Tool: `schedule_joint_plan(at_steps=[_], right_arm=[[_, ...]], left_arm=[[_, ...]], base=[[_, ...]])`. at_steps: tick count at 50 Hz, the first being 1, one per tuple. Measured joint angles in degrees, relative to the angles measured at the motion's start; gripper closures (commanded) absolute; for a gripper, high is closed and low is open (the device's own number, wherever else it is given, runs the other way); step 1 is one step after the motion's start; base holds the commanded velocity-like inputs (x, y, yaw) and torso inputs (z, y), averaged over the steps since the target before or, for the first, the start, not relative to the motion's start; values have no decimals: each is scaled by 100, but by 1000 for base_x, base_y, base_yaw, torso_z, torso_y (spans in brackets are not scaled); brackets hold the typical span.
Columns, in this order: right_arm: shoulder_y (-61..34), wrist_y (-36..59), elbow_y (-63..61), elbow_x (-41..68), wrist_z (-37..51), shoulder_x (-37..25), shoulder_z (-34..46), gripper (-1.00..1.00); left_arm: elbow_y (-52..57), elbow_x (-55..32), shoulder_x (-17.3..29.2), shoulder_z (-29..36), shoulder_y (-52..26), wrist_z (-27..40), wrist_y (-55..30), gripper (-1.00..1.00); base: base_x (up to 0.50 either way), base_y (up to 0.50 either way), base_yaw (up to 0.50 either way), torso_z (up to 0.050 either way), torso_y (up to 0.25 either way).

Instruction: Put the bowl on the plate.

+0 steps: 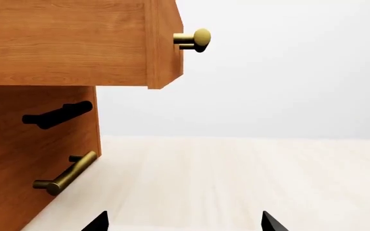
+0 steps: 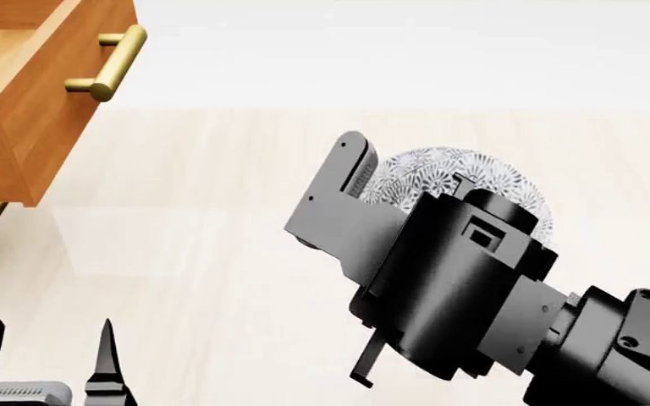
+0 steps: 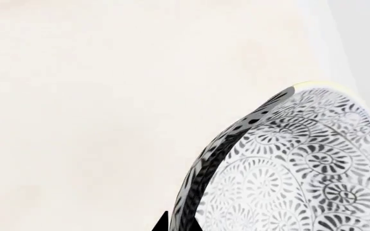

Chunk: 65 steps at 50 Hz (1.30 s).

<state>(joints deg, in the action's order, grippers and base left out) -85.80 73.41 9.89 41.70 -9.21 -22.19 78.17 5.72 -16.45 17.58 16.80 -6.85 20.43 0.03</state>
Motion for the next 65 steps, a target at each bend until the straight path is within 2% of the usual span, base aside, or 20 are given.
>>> schedule_joint_plan(at_steps=[18, 30, 51, 65], right_arm=[[-37, 1066, -1248, 634, 787, -977, -758, 100], [-35, 1454, -1885, 1832, 1912, -1670, -1443, 100], [33, 1425, -2456, 4168, 4012, -2634, -1657, 100], [350, 1058, -2861, 5162, 4957, -3231, -1691, 100]], left_arm=[[24, -31, 26, 22, -9, 24, -14, -100], [64, -36, 46, 43, -11, 46, -28, -100], [-5, -78, 66, 58, -42, 30, 33, -100], [-78, -104, 69, 77, -82, 13, 63, -100]], base=[[0, 0, 0, 0, 0], [0, 0, 0, 0, 0], [0, 0, 0, 0, 1], [0, 0, 0, 0, 0]])
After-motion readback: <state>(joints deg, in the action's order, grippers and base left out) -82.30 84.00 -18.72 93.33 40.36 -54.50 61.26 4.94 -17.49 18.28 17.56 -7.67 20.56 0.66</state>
